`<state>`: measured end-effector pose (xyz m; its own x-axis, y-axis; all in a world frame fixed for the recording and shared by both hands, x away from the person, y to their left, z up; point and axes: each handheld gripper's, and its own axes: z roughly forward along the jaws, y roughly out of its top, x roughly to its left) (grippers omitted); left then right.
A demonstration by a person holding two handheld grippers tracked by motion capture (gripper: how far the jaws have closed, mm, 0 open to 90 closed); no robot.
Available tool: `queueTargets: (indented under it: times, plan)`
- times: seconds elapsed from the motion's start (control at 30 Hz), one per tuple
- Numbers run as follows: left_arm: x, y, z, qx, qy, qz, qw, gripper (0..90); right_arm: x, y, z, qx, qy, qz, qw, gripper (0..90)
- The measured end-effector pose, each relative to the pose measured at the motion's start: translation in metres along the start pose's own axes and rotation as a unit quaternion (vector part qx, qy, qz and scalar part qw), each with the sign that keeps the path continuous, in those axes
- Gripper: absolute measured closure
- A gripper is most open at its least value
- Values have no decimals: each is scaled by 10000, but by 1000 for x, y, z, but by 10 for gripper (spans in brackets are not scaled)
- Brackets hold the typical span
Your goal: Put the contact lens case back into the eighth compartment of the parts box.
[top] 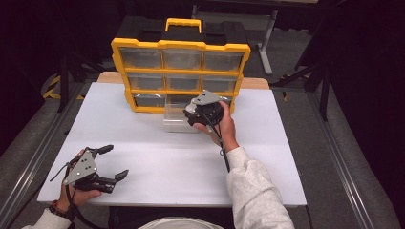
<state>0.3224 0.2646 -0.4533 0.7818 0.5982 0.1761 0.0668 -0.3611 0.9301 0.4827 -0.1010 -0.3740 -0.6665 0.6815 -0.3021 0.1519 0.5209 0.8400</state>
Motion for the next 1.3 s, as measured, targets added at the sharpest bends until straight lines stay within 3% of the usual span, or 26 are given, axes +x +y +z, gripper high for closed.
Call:
queueTargets:
  times: [0.3, 0.63, 1.3]
  plan:
    - [0, 0, -1, 1, 47, 14, 10000, 56, 4, -4, 12, 62, -58, 190, 9998, 274]
    - [0, 0, -1, -5, 68, 44, 10000, 57, 9, -6, 23, 193, -143, 151, 9996, 274]
    - [0, -1, 0, 11, 39, 3, 10000, 58, 5, -6, 22, 75, -176, 225, 9996, 263]
